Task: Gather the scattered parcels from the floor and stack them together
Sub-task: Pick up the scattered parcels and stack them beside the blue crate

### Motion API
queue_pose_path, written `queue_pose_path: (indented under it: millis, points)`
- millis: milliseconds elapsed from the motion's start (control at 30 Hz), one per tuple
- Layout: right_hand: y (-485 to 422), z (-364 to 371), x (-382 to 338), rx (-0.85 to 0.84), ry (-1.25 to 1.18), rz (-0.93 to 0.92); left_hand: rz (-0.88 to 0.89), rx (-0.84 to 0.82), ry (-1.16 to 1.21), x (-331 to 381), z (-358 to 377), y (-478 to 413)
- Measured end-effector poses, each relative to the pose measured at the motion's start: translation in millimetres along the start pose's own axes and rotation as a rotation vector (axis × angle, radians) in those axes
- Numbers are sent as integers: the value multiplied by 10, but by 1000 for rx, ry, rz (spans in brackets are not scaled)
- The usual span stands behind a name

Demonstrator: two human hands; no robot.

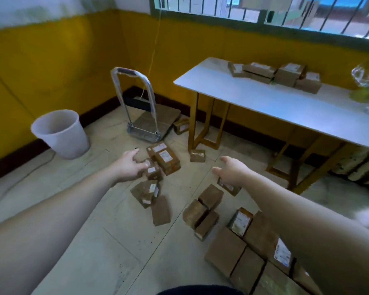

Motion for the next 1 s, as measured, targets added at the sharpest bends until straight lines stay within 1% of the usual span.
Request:
queue_pose_path:
  millis: [167,333,500,733,900,1000]
  points:
    - [-252,33,-656,-38,15,-59,-5,20,-17,-228,-509,-295]
    - [-692,-62,-960,-35,33,-77,-21,3,-21,-338,-683,-758]
    - [-1307,-190,-1191,-58,33,-76,-43,0,-29,-272,-761,-1367]
    - [-1968,-246,-1534,-95,9,-25,-83,-22,-70,-282,-967,-2150]
    - [-2360,-155,-1736,-88,-56,40,-87,-101,-143,-393,-1025,-2743]
    - [-2616,-16,-1863,-73,-107,118,-56,-173,-201,-471,-1079,-3172]
Point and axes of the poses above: each hand's wrist, its own y-axis away from the middle knuckle, its own z-axis out of the palm, x = y × z, the point moved 3 cm from there along -y, towards the middle knuckle, and after that the axes turned 15 degrees about y, right-handed, at the moved point
